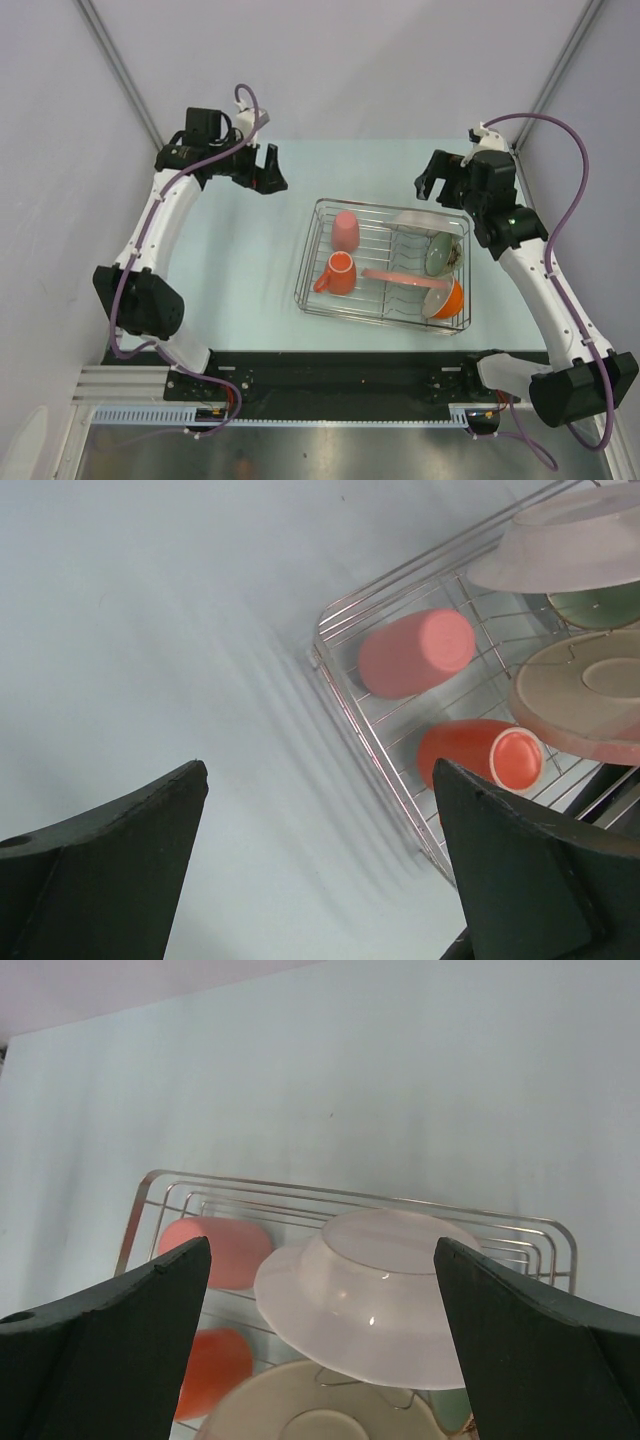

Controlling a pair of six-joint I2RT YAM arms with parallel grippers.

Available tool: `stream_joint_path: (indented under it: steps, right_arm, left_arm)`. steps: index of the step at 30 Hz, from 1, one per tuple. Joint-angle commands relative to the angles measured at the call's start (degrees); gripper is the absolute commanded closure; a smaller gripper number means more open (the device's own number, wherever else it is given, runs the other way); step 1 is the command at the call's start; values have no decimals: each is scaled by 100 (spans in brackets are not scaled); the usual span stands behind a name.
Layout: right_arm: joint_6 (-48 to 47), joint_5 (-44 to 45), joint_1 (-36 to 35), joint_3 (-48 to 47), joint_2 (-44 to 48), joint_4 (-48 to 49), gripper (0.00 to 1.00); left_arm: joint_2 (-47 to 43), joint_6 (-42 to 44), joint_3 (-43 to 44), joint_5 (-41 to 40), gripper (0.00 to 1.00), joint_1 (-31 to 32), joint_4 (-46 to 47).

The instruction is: Load the mixed dishes into the dish rack

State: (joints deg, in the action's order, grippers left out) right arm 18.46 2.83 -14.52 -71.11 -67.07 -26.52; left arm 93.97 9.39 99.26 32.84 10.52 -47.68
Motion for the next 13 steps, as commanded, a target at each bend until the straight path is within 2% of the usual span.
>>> stream_joint_path:
  steps: [1, 13]
  right_arm:
    - [-167, 402, -42, -52, 97, -55, 0]
    - [-193, 438, -59, -52, 97, -37, 0]
  left_arm:
    - [-450, -113, -336, 276, 0, -252, 443]
    - [-573, 28, -917, -67, 0, -411, 839]
